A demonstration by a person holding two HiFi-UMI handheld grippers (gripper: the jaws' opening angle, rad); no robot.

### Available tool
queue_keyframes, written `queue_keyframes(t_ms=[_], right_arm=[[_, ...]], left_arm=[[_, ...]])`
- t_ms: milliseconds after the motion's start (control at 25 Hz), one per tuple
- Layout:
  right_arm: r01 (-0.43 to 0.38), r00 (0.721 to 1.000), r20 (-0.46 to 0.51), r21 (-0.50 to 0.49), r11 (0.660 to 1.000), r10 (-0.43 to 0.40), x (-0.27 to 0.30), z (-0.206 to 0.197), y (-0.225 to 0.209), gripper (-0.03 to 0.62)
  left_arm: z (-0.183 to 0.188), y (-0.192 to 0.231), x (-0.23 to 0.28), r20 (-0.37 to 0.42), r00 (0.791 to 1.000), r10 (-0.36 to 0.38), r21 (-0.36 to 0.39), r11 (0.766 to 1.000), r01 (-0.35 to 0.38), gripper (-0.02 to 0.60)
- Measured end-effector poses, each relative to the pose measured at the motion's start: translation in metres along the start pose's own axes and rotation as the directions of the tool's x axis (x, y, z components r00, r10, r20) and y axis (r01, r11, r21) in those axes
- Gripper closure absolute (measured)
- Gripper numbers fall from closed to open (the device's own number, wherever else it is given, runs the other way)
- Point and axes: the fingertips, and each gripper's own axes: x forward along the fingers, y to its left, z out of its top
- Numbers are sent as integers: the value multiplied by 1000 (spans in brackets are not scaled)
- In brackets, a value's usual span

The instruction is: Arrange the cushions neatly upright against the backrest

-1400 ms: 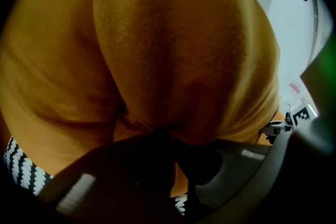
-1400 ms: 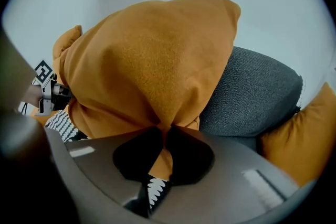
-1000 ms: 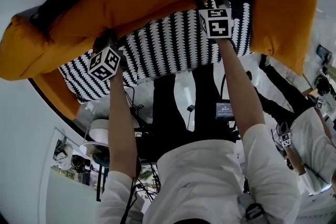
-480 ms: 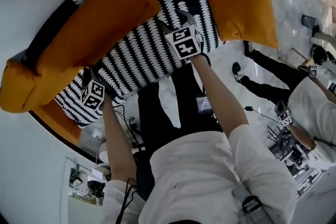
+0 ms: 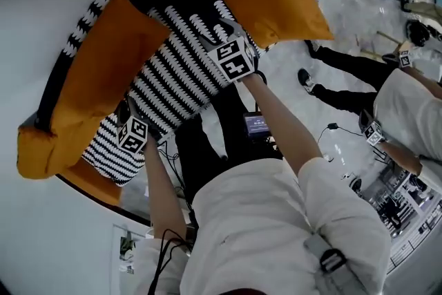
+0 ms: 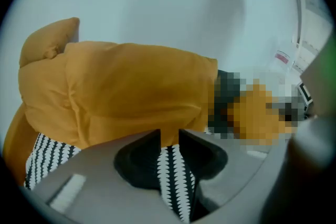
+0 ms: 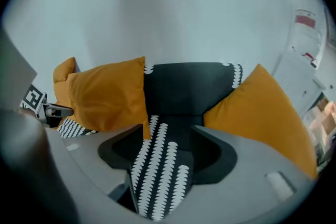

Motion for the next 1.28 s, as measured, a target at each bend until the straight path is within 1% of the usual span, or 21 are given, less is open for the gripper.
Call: queue_keyframes(t_ms=[120,240,360,520,640,720,800,880,1000,1080,1280], right_arm=[[31,999,17,33,999,-32,-15,0,-35,295],[57,998,31,71,996,-59,-30,6,-69,295],[71,996,38,104,992,-75,-39,7,-92,293],[100,993,47,144,985,-108,-46,-13,-120,293],[132,987,60,202,970,-146,-66,-22,-146,293],[158,982,62,247,956,-178,-81,-27,-163,292],[189,974,61,295,937,-216,-93,-33,-183,290],[224,965,57,337,914,-257,-103,-43,-203,290],[277,946,46,400,874,-321,-117,-64,-228,290],[308,934,38,424,852,-356,-124,-77,-243,289],[375,908,3,435,819,-418,-139,-107,-271,281]], left_arm=[[12,-52,8,-2,998,-63,35,997,63,476],[31,-112,18,-18,991,-133,90,987,134,476],[53,-161,26,-30,981,-190,134,972,193,476],[52,-215,46,-46,967,-250,175,951,254,476],[60,-256,48,-64,952,-298,219,927,305,476],[69,-282,49,-86,939,-333,270,899,344,476],[80,-309,55,-115,922,-369,331,861,385,476],[88,-338,65,-151,899,-412,380,815,437,470],[93,-380,82,-211,859,-466,450,734,509,445],[97,-407,93,-232,838,-495,480,691,541,439],[102,-475,117,-262,789,-556,501,620,604,406]])
